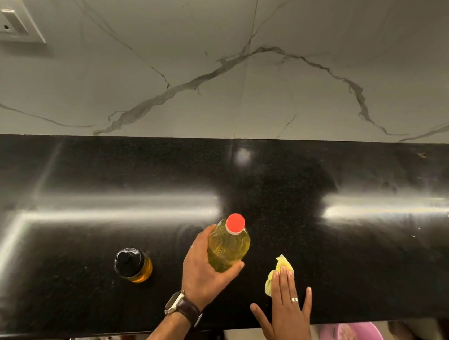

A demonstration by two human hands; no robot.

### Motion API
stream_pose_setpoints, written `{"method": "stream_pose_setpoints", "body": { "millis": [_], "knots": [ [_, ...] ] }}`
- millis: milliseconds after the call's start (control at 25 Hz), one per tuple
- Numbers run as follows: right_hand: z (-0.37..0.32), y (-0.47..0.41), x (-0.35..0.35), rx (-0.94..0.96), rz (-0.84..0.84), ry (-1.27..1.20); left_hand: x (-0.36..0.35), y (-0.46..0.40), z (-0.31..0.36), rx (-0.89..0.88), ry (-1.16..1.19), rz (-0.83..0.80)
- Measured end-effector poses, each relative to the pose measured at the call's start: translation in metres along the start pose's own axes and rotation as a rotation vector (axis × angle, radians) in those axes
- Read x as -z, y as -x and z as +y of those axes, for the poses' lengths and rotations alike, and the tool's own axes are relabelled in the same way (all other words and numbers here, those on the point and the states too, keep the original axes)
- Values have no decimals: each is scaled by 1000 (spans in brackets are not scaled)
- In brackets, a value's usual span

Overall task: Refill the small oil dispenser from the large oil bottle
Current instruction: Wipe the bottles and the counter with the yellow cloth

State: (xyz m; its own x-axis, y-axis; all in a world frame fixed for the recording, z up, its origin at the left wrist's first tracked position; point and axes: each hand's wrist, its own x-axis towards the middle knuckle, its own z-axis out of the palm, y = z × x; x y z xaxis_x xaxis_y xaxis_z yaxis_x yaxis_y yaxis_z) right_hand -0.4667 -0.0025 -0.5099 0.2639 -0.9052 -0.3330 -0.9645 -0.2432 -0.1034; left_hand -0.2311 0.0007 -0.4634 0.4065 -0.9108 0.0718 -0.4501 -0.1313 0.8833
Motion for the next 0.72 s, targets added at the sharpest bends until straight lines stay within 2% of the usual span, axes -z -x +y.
{"method": "stream_pose_setpoints", "body": {
  "millis": [280,400,520,640,720],
  "knots": [
    [6,4,8,-3,50,18,15,14,-7,27,-73,-59],
    [4,7,8,-5,54,19,34,46,-14,50,-48,-32],
    [-3,15,8,-6,69,18,63,96,-36,58,-86,124],
    [-11,18,4,35,100,58,102,112,-63,225,-133,385],
    [-16,16,3,41,88,55,122,99,-77,276,-176,424]
  ]
}}
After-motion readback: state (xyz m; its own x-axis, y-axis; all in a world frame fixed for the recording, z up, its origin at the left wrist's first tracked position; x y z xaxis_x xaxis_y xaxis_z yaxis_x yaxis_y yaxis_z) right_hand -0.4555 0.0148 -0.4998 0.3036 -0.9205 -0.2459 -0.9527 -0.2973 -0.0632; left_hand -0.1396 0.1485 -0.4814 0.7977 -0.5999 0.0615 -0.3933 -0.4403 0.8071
